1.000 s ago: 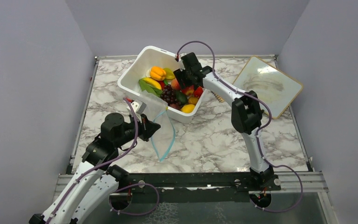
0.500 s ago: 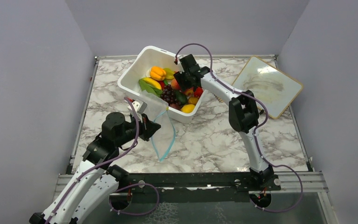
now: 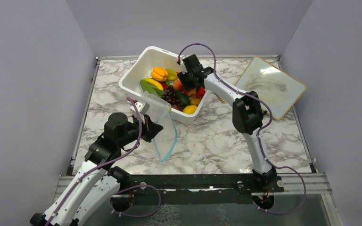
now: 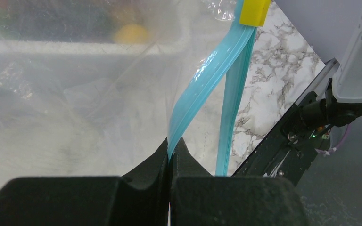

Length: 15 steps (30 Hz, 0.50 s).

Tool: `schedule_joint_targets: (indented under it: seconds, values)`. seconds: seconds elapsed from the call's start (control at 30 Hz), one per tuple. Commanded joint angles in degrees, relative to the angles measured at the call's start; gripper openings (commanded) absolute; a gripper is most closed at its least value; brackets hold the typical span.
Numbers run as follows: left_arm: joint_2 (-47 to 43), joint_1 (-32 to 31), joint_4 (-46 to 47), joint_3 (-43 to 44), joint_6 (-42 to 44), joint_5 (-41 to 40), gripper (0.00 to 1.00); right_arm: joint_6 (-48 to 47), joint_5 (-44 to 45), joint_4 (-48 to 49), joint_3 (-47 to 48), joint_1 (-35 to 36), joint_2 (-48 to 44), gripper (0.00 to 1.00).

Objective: Place the food in the zip-top bag and seal the zipper
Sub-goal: Pick up the fake fruit from the bin.

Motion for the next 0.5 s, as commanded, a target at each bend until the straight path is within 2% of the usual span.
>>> schedule_joint_targets:
  seconds: [0.0, 0.23, 0.47]
  values:
    - [0.34, 0.26, 0.79, -0.25, -0.31, -1.69, 0.00, -0.09, -1.08, 0.43, -1.35, -0.18, -5.04, 0.32]
    - [1.09, 0.27, 0.13, 0.50, -1.43, -2.23, 0.00, 1.63, -3.45, 1.59, -4.13, -0.21, -10.25, 0.31]
    - [3.42, 0.31, -3.92, 6.33, -5.19, -2.60, 0.00, 3.15, -7.96, 5.42, -12.50, -0.24, -19.93, 0.31]
